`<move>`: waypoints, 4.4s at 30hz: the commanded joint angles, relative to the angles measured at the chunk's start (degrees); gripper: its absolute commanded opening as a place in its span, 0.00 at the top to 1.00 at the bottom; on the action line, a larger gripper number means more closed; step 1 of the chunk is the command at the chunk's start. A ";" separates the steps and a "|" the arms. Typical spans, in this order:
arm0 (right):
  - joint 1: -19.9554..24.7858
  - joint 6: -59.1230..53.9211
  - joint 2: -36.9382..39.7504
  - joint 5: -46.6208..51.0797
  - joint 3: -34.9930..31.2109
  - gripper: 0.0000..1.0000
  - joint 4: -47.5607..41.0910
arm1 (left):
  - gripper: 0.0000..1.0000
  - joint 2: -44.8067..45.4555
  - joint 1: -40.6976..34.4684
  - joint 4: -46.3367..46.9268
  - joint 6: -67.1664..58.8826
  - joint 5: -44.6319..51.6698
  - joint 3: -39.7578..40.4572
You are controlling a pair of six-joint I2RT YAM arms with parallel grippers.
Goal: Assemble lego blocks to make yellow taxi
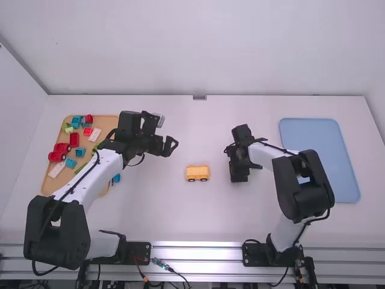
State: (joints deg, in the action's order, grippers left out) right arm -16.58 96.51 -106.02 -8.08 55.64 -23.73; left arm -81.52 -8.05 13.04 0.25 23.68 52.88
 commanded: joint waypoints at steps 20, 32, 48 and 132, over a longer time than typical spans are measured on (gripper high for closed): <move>3.03 -63.60 -0.85 13.79 23.37 0.01 -19.87 | 0.01 0.96 -0.31 1.24 0.39 -7.16 1.03; -2.21 -94.49 9.32 13.11 7.50 0.01 1.90 | 0.01 0.96 -0.31 0.08 -24.87 7.16 -0.87; 2.03 -124.98 23.50 1.97 -18.62 0.01 33.97 | 0.01 -1.22 -0.31 -34.59 -43.98 30.65 -24.94; 22.88 -191.82 -13.48 -44.17 3.15 0.11 0.66 | 0.01 -36.48 -7.17 -49.01 -43.12 28.86 -13.29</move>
State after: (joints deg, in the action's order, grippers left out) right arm 6.28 -96.90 -118.19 -52.82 58.28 -22.90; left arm -117.64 -14.61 -37.52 -43.27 52.49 37.80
